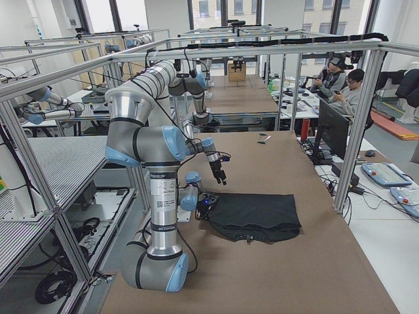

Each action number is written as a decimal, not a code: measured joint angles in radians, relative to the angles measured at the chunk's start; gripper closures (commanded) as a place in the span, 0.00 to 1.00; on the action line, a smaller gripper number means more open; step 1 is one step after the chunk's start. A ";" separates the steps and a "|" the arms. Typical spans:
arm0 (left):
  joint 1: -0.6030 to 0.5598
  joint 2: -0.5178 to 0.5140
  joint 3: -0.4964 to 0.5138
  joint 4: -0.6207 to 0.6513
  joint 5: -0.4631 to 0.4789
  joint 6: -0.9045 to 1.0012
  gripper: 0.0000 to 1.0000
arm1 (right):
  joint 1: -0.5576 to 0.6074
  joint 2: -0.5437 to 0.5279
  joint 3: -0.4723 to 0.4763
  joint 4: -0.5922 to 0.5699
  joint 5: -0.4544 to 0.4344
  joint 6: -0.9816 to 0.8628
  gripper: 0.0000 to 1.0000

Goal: Fold clothes
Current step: 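Grasp the near edge of the shirt with both grippers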

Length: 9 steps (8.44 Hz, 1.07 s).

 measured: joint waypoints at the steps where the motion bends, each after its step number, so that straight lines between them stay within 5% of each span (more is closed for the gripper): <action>1: 0.066 0.006 0.002 0.000 0.060 -0.029 0.11 | 0.001 0.000 0.000 0.000 0.000 -0.001 1.00; 5: 0.178 0.005 0.032 0.000 0.175 -0.076 0.47 | 0.003 -0.005 -0.002 0.003 0.000 -0.001 1.00; 9: 0.181 0.008 0.039 -0.001 0.178 -0.084 0.65 | 0.003 -0.008 -0.003 0.004 0.001 -0.002 1.00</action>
